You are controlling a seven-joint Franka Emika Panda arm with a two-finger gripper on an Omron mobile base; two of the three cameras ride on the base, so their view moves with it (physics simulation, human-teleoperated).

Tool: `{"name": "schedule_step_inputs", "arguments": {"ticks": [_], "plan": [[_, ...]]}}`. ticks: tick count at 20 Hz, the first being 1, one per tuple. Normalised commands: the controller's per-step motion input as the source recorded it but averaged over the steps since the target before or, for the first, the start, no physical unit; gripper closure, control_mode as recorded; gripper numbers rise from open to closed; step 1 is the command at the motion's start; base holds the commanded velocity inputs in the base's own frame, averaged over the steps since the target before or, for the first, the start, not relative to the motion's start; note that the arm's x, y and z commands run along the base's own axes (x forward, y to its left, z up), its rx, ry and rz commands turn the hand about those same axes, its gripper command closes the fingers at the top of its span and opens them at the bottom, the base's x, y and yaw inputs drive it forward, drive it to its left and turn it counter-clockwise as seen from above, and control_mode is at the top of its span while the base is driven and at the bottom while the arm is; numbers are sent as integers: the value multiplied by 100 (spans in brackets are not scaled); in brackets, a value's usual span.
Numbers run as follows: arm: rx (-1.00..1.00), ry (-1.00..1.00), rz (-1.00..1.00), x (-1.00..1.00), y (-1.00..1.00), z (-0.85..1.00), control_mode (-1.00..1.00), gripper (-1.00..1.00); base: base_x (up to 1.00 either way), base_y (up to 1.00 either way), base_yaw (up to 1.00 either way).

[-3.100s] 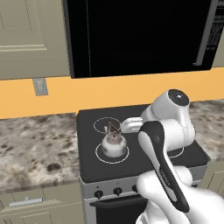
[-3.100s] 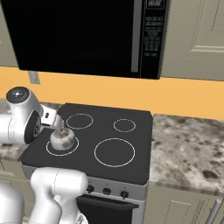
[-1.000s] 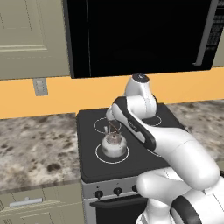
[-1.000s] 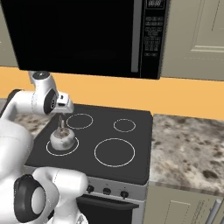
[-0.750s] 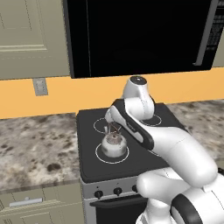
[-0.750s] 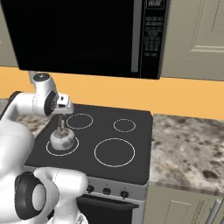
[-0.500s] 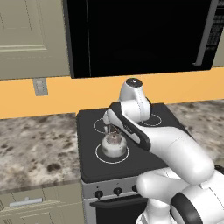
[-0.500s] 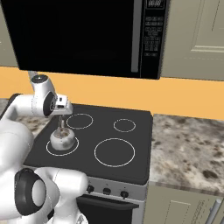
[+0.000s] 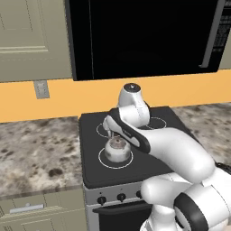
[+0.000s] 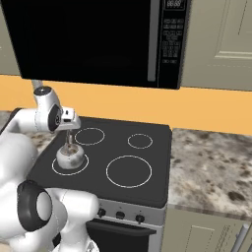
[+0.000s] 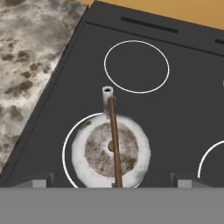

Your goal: The kettle is done boiling. Turn off the stove, then wait for 300 timesteps before moving the kettle to the dining table.

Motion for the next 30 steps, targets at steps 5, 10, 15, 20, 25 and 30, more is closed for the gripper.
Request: {"name": "schedule_step_inputs", "arguments": {"ticks": [5, 10, 15, 20, 25, 30], "plan": [[-1, 0, 7, 14, 0, -19, -100, -100, 0, 0, 0], [-2, 0, 6, 14, 0, -22, -100, -100, 0, 0, 0], [-1, 0, 4, 15, 1, -21, -100, -100, 0, 0, 0], [0, 1, 4, 14, 0, -20, -100, -100, 0, 0, 0], [0, 1, 3, 11, 1, -19, -100, -100, 0, 0, 0], [0, 2, 2, 11, 7, -20, -100, -100, 0, 0, 0]]}}
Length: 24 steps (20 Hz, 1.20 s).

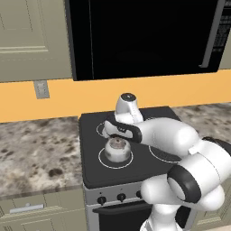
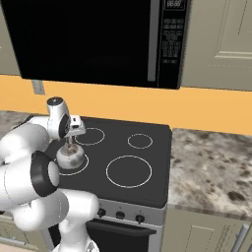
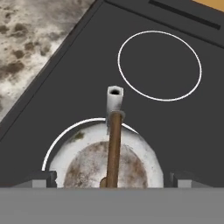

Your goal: The kettle is done boiling. Turn off the stove, then wait for 300 timesteps before moving the kettle to the dining table.

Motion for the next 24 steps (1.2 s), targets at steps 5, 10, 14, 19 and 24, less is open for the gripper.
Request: {"name": "schedule_step_inputs", "arguments": {"ticks": [5, 10, 14, 19, 24], "plan": [[0, 1, 1, 8, 5, -17, -100, 100, 0, 0, 0], [0, 0, 0, 0, 1, -2, -100, 100, 0, 0, 0], [0, 0, 0, 0, 0, 0, -100, 100, 0, 0, 0], [0, 0, 0, 0, 0, 0, -100, 100, 0, 0, 0], [0, 0, 0, -2, 0, 1, -100, 100, 0, 0, 0]]}}
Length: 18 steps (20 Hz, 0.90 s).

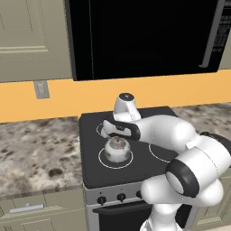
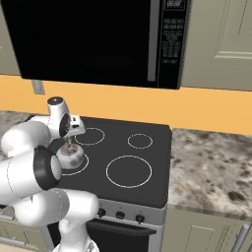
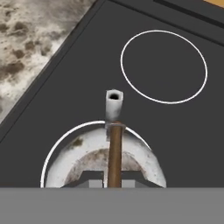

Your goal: The kettle is done boiling. Turn off the stove, then wait for 300 timesteps before moving the kettle to the dining table.

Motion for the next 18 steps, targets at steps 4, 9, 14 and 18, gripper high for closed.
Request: {"name": "schedule_step_inputs", "arguments": {"ticks": [4, 9, 14, 18], "plan": [[0, 0, -4, -19, -4, 12, -100, 100, 0, 0, 0], [0, 0, -3, -31, -32, 25, -100, 100, 0, 0, 0], [0, 0, 0, -21, -39, 35, -100, 100, 0, 0, 0], [0, 0, 0, -21, -33, 32, -100, 100, 0, 0, 0]]}}
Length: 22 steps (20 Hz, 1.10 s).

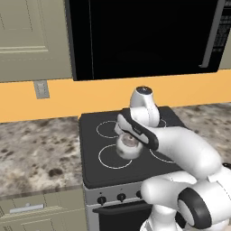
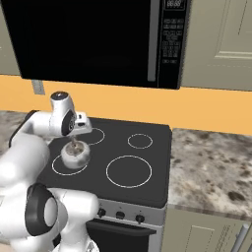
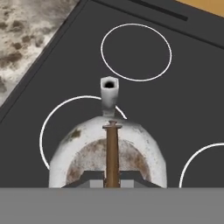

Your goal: The kettle is done boiling. Turn off the stove, then wait for 300 timesteps before moving the kettle to the dining table.

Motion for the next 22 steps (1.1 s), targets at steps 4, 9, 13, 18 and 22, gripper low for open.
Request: {"name": "schedule_step_inputs", "arguments": {"ticks": [4, 9, 13, 18, 22], "plan": [[0, 0, 0, -25, -34, 31, -100, 100, 0, 0, 0], [0, 0, 0, -26, -28, 32, -100, 100, 0, 0, 0], [0, 0, 0, -32, -24, 29, -100, 100, 0, 0, 0], [0, 0, 0, -38, -25, 28, -100, 100, 0, 0, 0], [0, 0, 0, -40, -26, 30, -100, 100, 0, 0, 0]]}}
